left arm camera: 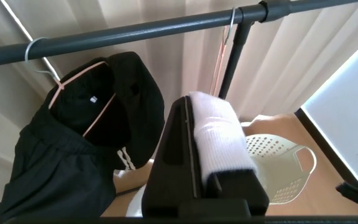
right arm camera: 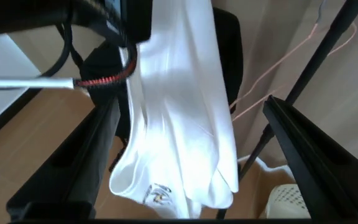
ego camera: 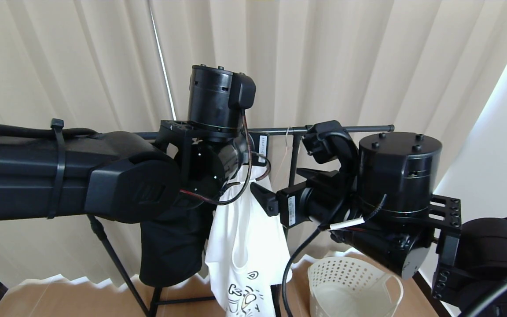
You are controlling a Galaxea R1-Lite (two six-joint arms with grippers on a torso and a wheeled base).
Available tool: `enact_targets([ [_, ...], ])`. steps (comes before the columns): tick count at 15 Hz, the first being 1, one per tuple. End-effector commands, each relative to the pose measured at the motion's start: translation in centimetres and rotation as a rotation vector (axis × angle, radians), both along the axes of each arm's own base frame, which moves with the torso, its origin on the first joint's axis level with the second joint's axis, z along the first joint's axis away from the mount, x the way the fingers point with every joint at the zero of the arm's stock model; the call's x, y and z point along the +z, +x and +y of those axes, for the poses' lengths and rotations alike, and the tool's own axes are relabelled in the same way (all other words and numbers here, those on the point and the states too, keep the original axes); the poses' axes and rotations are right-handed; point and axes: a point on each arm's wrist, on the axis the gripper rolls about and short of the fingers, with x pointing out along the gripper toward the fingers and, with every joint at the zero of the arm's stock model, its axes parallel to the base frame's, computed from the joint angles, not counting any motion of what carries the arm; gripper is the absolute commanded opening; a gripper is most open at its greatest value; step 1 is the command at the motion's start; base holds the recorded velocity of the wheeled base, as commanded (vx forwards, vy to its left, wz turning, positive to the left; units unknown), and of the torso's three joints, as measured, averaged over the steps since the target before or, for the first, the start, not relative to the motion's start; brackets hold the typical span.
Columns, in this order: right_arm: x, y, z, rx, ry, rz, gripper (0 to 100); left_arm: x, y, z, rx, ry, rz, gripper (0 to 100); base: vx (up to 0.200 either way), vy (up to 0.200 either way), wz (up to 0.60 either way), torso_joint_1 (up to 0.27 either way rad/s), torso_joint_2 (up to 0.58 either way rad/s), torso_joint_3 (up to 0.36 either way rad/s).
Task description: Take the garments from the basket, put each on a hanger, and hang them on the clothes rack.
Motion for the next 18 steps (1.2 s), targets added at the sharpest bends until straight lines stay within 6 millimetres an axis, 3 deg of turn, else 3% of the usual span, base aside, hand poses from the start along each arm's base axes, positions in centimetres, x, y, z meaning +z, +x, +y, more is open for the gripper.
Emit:
enact_targets([
  [1,-2.2,0.6,1.0,-0.001,-0.045,0.038,100,0.2,0.0,0.0,0.001,0.000,-0.005,0,0.000,0.000,0.00,0.000,0.00,0.000],
  [5,-2.9,1.5,1.7,-0.060,-0.037,0.015,100,0.1,-0.1,0.0,-0.002,0.000,-0.004,0,0.000,0.000,0.00,0.000,0.00,0.000],
  [14,-3.0,4.7,0.0,-0.160,-0.027,0.002,100,0.4,-1.2,1.0,-0.004,0.011,-0.001,0,0.000,0.000,0.00,0.000,0.00,0.000],
  [18,-3.5,5.0,0.2,-0.161,-0.036,0.010,100,0.6,-1.8,1.0,-0.016,0.008,-0.003,0,0.000,0.000,0.00,0.000,0.00,0.000],
])
